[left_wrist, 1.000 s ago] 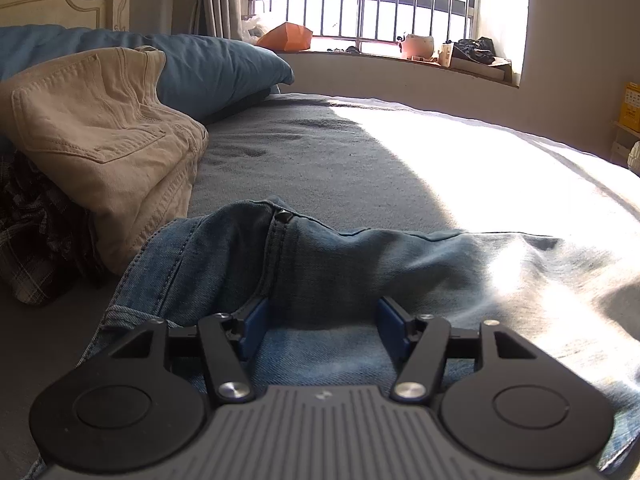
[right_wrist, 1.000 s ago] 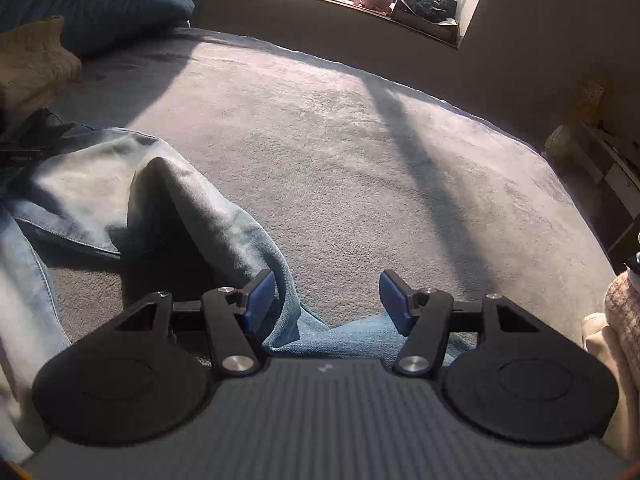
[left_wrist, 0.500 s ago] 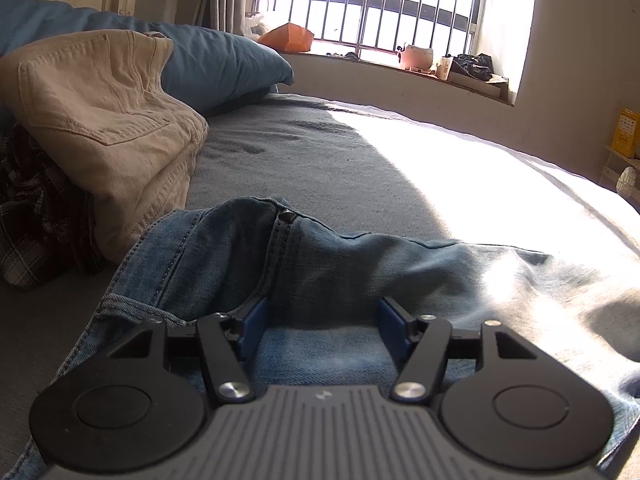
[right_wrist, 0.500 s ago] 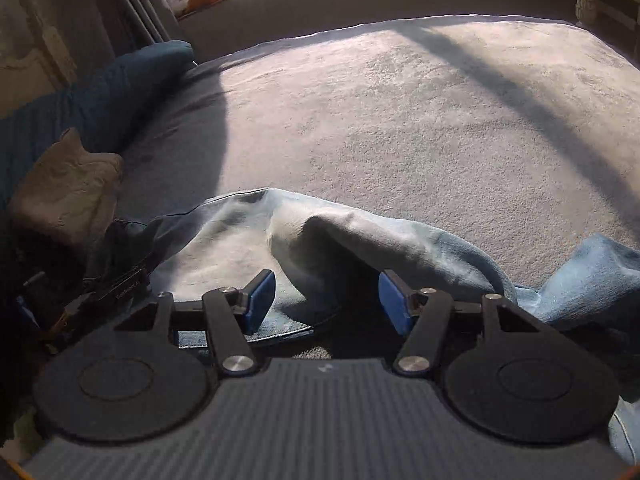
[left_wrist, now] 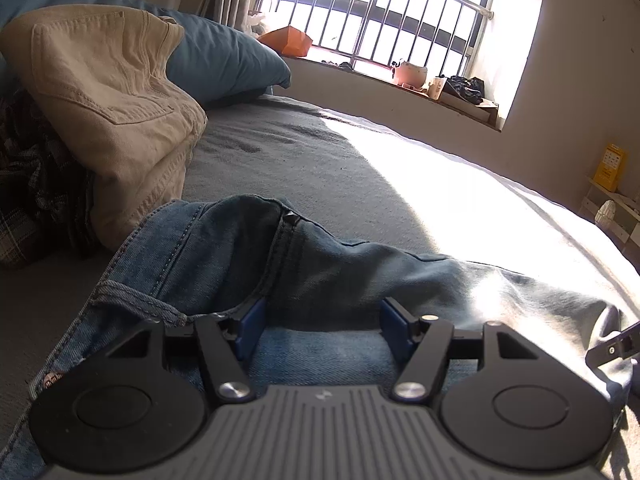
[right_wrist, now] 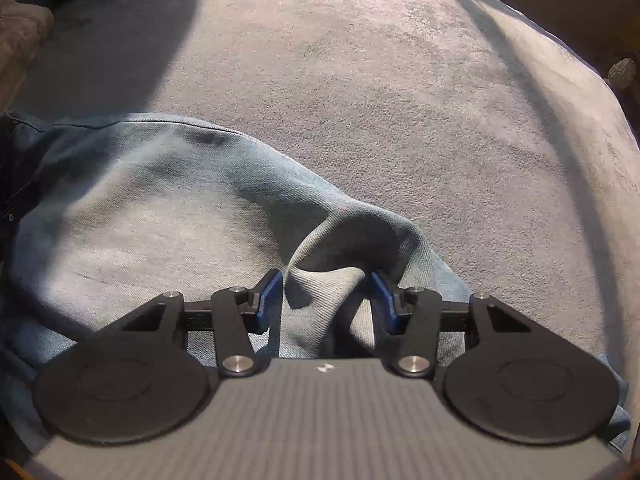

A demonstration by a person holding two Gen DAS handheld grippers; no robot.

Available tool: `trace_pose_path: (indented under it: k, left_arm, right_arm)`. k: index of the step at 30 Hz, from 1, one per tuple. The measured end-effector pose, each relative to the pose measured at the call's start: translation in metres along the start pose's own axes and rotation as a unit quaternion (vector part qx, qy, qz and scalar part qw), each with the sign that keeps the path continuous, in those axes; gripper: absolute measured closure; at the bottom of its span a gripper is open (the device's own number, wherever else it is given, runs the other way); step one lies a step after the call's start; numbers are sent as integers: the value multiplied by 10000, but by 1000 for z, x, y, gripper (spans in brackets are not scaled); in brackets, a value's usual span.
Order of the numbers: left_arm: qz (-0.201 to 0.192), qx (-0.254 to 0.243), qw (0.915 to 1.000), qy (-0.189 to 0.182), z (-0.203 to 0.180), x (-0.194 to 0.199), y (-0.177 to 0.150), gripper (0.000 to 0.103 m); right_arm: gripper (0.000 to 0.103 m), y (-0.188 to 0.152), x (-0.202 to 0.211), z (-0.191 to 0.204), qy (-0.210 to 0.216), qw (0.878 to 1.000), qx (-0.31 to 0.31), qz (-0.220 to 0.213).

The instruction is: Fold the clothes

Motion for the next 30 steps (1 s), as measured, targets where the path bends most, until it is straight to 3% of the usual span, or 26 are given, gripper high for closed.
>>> trace_pose_path:
  k: [6, 14, 19, 30]
  left_arm:
    - [-82, 216, 9996, -183, 7, 2, -2, 38]
    - [-61, -34, 10000, -27, -2, -4, -3, 34]
    - [-48, -51, 10000, -21, -2, -3, -4, 35]
    - [-35, 68, 9999, -85, 1, -2, -3, 35]
  right_arm:
    - [55, 7, -15, 17, -204, 9963, 614, 564]
    - [54, 13, -25, 10, 179, 9939, 715, 815]
    - [50, 11, -30, -2, 629, 9944, 469, 704]
    - [48, 5, -24, -7, 947, 9942, 406, 313]
Point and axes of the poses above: each gripper's, at about its wrist camera, not at the fingertips, and x roughly against the way its jaws point, z to its left, y to its top, the point moved 6 cm from there along -x, roughly the way its jaws point, and after that the axes turned 9 degrees about -x, right-handed, at the moved point
